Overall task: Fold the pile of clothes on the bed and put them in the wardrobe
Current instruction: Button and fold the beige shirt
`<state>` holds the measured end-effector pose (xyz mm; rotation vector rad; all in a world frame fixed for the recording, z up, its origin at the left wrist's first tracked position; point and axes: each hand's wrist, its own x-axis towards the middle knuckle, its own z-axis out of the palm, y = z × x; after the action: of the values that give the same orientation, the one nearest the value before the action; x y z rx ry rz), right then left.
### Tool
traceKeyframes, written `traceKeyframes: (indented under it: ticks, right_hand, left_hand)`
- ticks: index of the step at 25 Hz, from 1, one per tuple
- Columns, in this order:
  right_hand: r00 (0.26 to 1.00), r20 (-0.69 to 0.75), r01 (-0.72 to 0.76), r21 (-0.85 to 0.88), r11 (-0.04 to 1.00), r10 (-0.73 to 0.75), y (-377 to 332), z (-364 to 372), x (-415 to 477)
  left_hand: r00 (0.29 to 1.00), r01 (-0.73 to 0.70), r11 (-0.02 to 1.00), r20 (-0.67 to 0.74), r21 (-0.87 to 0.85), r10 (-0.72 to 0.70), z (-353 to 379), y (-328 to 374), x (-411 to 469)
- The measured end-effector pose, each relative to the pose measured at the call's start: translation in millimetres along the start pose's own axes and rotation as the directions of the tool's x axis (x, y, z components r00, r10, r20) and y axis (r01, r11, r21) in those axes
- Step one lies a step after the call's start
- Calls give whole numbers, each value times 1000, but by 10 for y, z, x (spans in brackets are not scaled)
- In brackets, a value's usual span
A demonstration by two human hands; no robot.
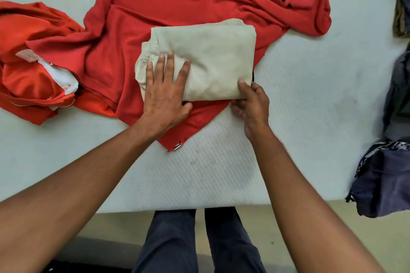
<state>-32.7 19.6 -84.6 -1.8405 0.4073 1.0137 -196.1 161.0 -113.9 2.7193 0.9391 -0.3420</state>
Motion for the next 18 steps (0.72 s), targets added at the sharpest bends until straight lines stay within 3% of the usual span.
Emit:
traceKeyframes:
  ticks: [3,6,7,9,11,12,14,16,18]
  right_hand:
    - [969,-171,150,-171,974,-180,-102,129,7]
    - [948,-170,207,-308,929,-268,-182,119,-93]
    - [910,-167,287,-406,868,-379,-180,70,-126]
    - [699,8,573,-605,553,-715,-165,-67,-223]
    - [503,290,730,-648,220,-814,-87,-154,-324]
    - [458,365,752,-645,134,-811,-80,-202,-342]
    - [443,374,745,-660,102,-815,-167,-374,-324]
    - [352,439,795,-606,17,-826,-330,-696,-276]
    - [271,584,891,-453,-30,-765,-461,-1204,-280]
  left_hand:
    - [999,18,999,-37,-29,-19,-47,71,105]
    - [986,-100,990,-142,-102,85,-193,51,137]
    - [977,-137,983,-182,-121,114,-269,51,133]
    - [968,-149,978,-224,-144,114,-507,126,107]
    - [984,-125,987,-141,-103,110,-787,314,69]
    - [989,-133,990,-71,-50,129,-927,433,53]
    - [982,-185,980,60,70,181,-1182,726,-1]
    - [965,-234,962,156,142,211,-1386,1064,-124]
    - [955,-267,960,157,87,251,-1516,1416,-302]
